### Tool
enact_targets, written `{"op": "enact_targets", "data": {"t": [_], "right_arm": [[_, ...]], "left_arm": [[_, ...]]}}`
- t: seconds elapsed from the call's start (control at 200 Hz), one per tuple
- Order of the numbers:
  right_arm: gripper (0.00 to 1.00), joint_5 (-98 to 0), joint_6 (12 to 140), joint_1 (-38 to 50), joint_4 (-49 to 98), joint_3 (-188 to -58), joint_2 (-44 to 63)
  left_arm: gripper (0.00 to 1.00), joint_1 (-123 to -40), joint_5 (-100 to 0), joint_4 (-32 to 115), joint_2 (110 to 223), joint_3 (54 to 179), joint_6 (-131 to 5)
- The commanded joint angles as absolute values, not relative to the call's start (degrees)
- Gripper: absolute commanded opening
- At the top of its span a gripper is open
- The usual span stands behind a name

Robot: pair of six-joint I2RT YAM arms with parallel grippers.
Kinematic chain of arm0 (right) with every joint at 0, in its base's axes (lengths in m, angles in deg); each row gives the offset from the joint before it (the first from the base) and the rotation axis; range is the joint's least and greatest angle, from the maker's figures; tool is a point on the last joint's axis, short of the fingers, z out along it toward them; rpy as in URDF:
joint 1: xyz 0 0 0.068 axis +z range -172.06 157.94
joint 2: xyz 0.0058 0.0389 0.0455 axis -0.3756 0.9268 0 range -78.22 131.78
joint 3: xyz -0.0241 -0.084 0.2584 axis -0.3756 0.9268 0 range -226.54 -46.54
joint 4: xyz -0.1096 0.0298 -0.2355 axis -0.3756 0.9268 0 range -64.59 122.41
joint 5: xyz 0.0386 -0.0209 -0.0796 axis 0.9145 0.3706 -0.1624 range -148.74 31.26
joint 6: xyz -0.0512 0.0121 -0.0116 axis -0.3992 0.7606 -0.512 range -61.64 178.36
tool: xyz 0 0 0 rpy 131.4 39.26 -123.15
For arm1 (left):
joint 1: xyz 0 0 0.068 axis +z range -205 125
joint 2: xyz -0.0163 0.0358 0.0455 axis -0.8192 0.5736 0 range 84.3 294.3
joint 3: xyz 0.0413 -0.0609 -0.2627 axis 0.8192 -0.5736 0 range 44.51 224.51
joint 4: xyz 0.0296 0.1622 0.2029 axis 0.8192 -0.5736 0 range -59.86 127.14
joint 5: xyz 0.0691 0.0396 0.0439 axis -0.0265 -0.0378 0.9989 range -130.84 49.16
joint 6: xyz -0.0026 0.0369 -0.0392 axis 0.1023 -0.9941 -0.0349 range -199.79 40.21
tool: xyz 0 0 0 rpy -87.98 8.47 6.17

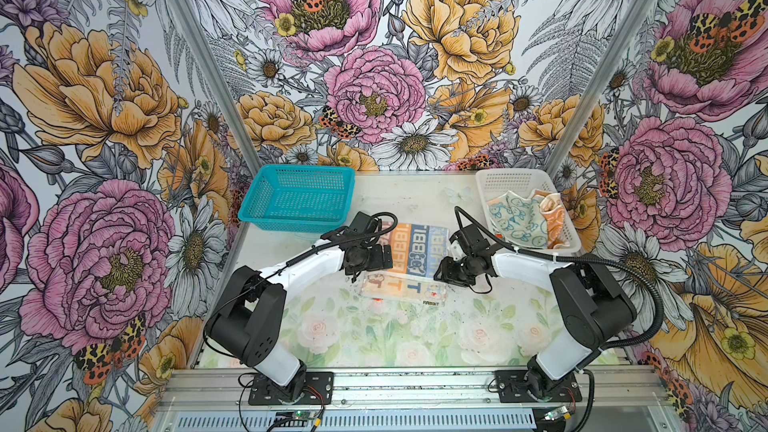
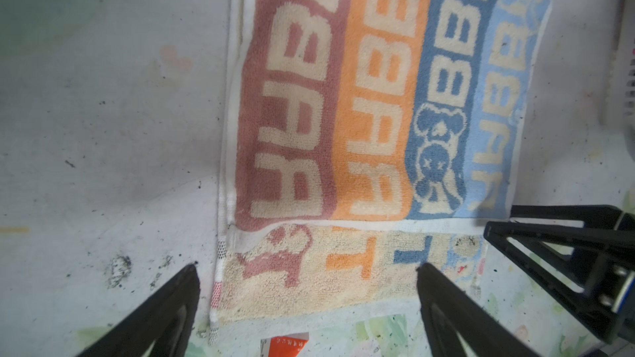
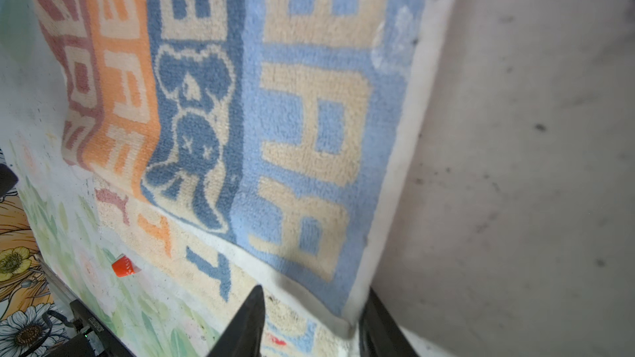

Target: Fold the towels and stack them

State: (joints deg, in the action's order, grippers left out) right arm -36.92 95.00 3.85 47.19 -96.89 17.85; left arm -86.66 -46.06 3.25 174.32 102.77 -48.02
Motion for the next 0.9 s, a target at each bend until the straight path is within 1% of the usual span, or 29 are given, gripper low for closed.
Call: {"op": "enact_targets", "data": {"t": [0.0, 0.16, 0.275, 0.435, 0.896], "right_arm": [[0.39, -40.81, 93.05, 2.87, 46.68, -98.91, 22.77], [0.36, -39.89, 90.7, -0.03, 47.96, -103.37, 26.5], [0.36, -38.13, 90.24, -0.49, 48.88, -105.03, 24.59], [0.4, -37.56, 90.53, -0.6, 49.94, -104.68, 20.31], [0.39, -37.38, 91.25, 0.61, 49.63, -100.58, 19.63]], "left_arm": [[0.99, -87.99, -47.18, 5.83, 175.13, 101.9, -45.82], [0.99, -88.94, -46.95, 6.16, 175.45, 102.42, -45.07], [0.99, -88.15, -47.24, 6.18, 175.03, 102.74, -44.9], [0.99, -87.48, -47.4, 6.16, 174.96, 103.12, -45.16], [0.99, -86.29, -47.37, 6.38, 175.54, 100.94, -45.86]]}}
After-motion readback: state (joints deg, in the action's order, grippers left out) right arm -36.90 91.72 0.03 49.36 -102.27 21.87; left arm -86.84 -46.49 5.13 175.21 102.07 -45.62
